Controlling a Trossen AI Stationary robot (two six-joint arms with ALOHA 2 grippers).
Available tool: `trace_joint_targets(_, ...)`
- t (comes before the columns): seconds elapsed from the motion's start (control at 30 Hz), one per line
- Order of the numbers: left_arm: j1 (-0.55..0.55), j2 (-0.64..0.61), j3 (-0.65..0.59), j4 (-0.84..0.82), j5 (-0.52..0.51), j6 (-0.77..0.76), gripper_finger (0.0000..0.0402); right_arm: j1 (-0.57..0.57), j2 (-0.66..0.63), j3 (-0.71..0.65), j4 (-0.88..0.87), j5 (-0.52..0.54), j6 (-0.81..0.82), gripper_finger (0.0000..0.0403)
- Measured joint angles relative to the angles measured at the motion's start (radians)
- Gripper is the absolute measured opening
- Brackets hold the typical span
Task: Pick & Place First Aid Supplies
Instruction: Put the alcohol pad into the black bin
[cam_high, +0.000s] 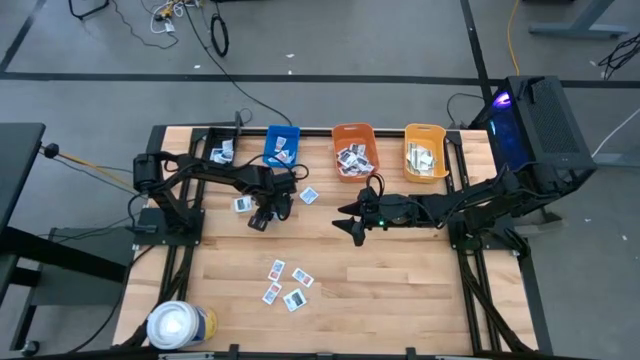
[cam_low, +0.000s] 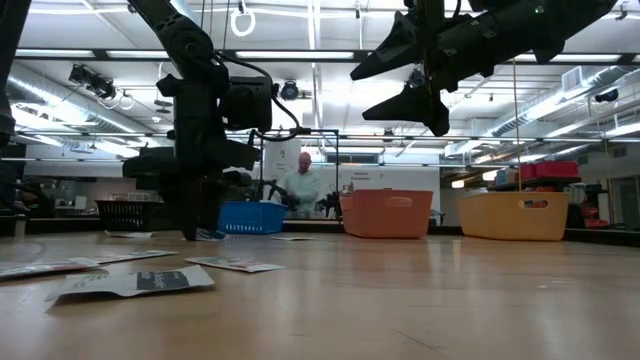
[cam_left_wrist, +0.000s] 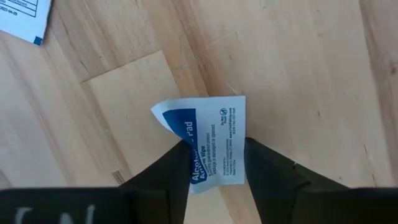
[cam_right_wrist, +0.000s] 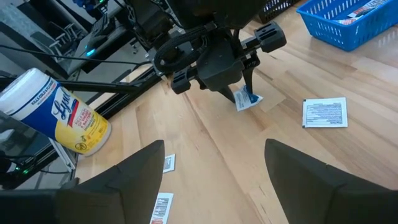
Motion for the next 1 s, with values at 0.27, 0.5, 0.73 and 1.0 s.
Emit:
trace_joint_targets(0.27,-0.001,0.005,0.053,-0.099,0.007,-0.058,0.0126,0.0,0.0,0.0,0.0,0.0,0.0,0.0278)
trace_joint_targets(0.5,0.0,0.004,0.143,-0.15,0.0,-0.05,0.0126,0.0,0.0,0.0,0.001,0.0,-0.001,0.0278)
trace_joint_targets(0.73,0.0,0.002,0.228,-0.243,-0.004,-0.055,0.0126,0.0,0.0,0.0,0.002,-0.001,-0.001,0.0278)
trace_joint_targets(1.0,0.022,0.002,0.3,-0.294,-0.084,-0.109,0.0126,0.0,0.0,0.0,0.003,-0.001,-0.011,0.0278)
